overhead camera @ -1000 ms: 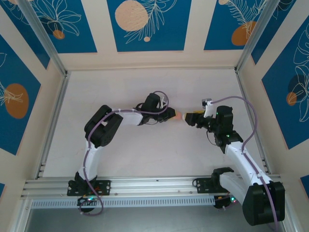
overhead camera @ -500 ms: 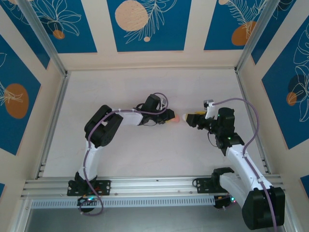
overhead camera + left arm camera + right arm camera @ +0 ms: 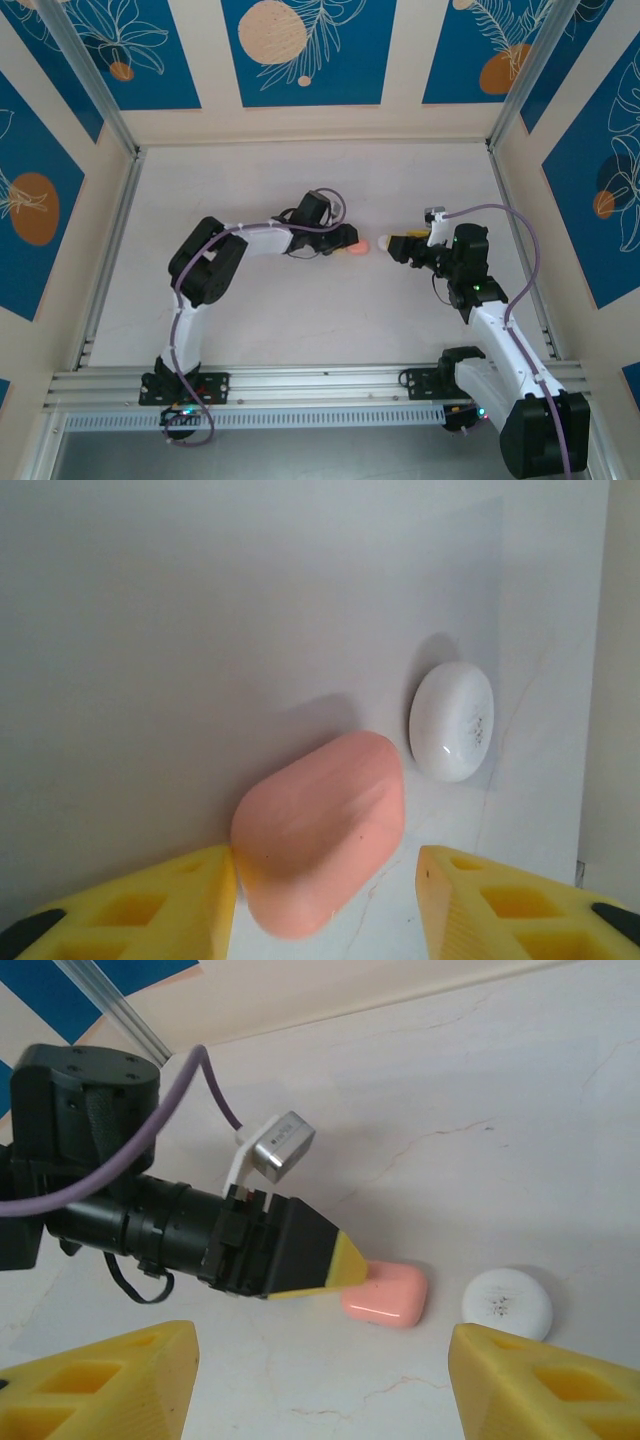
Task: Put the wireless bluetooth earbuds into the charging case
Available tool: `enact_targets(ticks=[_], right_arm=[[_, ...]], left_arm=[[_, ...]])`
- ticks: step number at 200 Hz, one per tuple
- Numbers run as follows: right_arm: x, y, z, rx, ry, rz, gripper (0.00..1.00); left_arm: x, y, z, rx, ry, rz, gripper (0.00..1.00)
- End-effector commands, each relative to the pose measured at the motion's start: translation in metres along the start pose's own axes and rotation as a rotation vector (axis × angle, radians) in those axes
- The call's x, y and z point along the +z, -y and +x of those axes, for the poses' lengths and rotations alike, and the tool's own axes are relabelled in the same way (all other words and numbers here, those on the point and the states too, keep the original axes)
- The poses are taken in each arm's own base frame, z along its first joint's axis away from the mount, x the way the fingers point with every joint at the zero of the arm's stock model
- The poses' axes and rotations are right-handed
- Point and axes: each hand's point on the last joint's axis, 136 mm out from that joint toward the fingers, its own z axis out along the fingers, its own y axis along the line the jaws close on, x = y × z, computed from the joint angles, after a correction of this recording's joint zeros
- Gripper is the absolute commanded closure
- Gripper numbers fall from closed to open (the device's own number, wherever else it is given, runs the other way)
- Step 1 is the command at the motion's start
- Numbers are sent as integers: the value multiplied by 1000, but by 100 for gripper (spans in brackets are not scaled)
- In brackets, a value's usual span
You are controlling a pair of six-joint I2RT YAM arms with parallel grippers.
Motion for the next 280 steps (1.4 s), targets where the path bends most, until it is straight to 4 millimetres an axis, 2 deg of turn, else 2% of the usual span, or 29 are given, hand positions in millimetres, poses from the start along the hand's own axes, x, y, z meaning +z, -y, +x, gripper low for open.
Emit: enact_targets(ticks=[1,22,48,66,91,96,98,100,113,140,152,172,196,218,249,280], right_arm=[[-3,3,-1,-13,3,19,33],[-4,3,-5,-16,6,28,32],[-5,4,-10,-34,16,41,30],[-5,6,-14,-56,25,56,26],[-1,20,-20,-69,45,119,16],[1,24,-21,-72,48,131,11],[2,26,-22,-75,50,136,2],[3,27,-22,-78,51,140,0],[10,34,-23,-106,51,152,1],[25,49,-23,-148,41,181,1],[28,59,-23,-168,55,217,1],[31,78,-20,-201,78,293,1],[33,98,-13,-205,65,360,1],[36,114,-2,-185,51,400,1],[41,125,9,-168,49,424,1],[44,126,1,-234,79,427,1]], left_arm=[[-32,-6,-10,69,21,-96,44],[-53,-13,-15,117,36,-159,41],[-92,-19,-28,206,84,-257,35],[-129,-19,-43,295,152,-337,26],[-186,-22,-64,406,296,-462,13],[-198,-22,-67,424,330,-484,10],[-203,-23,-68,431,341,-491,9],[-207,-23,-69,442,352,-496,8],[-238,-27,-74,478,436,-560,1],[-297,-49,-78,511,616,-685,1],[-321,-67,-76,501,717,-757,1],[-349,-97,-68,491,883,-850,1],[-360,-127,-55,523,988,-927,0],[-351,-152,-47,548,1001,-964,0],[-332,-169,-51,621,960,-988,0],[-327,-176,-49,711,1072,-979,0]])
